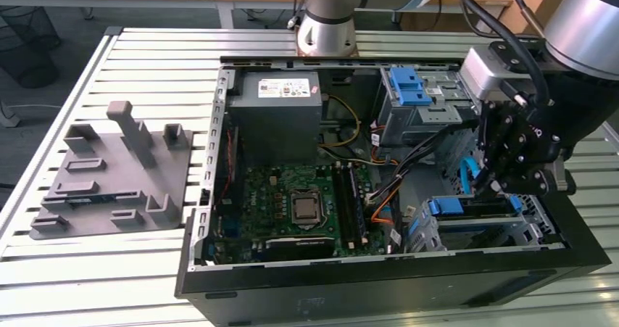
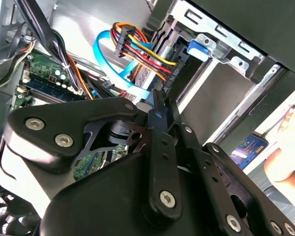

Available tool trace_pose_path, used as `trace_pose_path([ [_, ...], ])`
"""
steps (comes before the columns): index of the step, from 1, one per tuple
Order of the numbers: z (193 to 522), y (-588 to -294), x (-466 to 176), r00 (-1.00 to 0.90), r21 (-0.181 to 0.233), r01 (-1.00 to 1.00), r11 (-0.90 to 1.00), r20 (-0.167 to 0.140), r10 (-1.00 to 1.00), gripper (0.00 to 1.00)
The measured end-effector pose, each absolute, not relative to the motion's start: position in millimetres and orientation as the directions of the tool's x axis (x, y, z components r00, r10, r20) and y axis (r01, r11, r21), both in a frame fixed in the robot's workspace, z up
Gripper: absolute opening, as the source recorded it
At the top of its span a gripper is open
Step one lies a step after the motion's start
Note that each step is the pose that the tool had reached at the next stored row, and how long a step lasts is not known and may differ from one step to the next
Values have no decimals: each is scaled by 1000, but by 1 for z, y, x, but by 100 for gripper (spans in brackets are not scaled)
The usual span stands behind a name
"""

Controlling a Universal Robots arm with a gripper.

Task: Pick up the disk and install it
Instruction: 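Insert the second disk wire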

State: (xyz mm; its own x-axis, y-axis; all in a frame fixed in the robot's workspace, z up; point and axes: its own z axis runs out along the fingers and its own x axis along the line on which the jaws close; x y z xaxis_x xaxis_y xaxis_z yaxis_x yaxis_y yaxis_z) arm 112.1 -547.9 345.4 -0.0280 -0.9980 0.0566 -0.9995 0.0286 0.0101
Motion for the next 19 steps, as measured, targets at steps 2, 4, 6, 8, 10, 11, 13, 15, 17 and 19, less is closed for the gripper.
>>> trace_pose_path([
  [2, 344, -550, 112, -28, 10, -1000, 29, 56, -998, 18],
  [4, 343, -550, 112, -28, 10, -1000, 29, 56, -998, 18],
  [6, 342, -550, 112, -28, 10, -1000, 29, 57, -998, 18],
  [8, 342, -550, 113, -28, 10, -1000, 29, 57, -998, 18],
  [10, 341, -550, 113, -29, 11, -999, 30, 56, -998, 18],
  [11, 341, -550, 113, -29, 12, -999, 30, 56, -998, 18],
  [13, 340, -550, 114, -30, 12, -999, 30, 57, -998, 18],
  [15, 339, -550, 114, -30, 12, -999, 30, 57, -998, 18],
  [17, 339, -550, 114, -30, 12, -999, 31, 56, -998, 18],
  [19, 338, -550, 114, -30, 12, -999, 31, 57, -998, 18],
])
